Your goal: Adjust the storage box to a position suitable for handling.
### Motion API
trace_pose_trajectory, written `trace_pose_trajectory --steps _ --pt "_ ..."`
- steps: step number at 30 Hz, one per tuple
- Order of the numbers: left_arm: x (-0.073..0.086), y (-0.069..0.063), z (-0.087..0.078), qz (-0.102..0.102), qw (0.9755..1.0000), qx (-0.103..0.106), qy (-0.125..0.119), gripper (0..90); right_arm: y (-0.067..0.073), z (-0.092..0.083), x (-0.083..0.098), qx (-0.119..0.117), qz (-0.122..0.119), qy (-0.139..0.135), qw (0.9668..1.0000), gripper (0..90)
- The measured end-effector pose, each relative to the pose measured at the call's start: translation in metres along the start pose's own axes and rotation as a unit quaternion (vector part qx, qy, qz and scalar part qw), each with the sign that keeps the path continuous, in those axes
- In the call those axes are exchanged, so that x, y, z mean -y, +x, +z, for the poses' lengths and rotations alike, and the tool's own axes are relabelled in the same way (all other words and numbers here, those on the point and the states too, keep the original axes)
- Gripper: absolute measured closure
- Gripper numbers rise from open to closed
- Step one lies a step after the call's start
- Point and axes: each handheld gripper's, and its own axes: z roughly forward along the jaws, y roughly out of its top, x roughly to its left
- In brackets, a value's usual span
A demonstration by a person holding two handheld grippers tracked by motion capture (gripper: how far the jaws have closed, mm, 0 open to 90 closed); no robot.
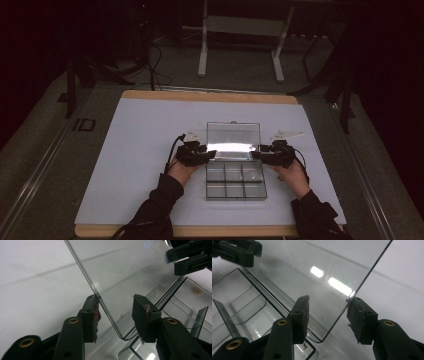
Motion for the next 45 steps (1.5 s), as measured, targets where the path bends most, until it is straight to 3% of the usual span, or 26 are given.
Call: trace_pose_trajectory --steps 11,18,23,25,35,39,40,42,45 --pt "-0.002 0.000 0.002 -0.001 0.9999 -0.012 0.011 52.6 -0.004 0.002 0.000 -0.008 0.025 0.010 0.9996 51.1" --pt "-0.001 0.003 0.003 -0.006 0.9999 -0.004 0.013 51.1 -0.005 0.003 0.001 -0.010 0.040 0.013 0.9990 50.5" --pt "-0.002 0.001 0.005 -0.002 0.9994 -0.019 0.027 45.4 -0.007 0.005 0.000 -0.013 0.059 0.025 0.9979 47.2" --pt "-0.002 -0.001 0.007 0.007 0.9994 -0.020 0.028 46.9 -0.006 0.007 0.001 -0.012 0.052 0.034 0.9980 50.0" --pt "-0.004 0.000 0.004 -0.001 0.9996 -0.016 0.024 44.7 -0.005 0.009 -0.002 -0.002 0.045 0.039 0.9982 46.6" --pt "-0.006 -0.001 -0.002 -0.003 0.9999 -0.001 0.015 33.5 -0.007 0.004 -0.004 -0.012 0.043 0.029 0.9986 42.3" --pt "-0.006 -0.001 -0.003 -0.002 0.9998 0.013 0.015 27.9 -0.007 0.002 -0.005 -0.010 0.040 0.027 0.9988 42.2" --pt "-0.006 -0.002 -0.004 -0.007 0.9997 0.020 0.012 18.1 -0.007 -0.001 -0.006 -0.009 0.033 0.024 0.9991 40.8" --pt "-0.006 -0.004 -0.007 0.002 0.9999 0.014 0.001 4.1 -0.007 -0.005 -0.008 -0.010 0.024 0.022 0.9994 40.6"
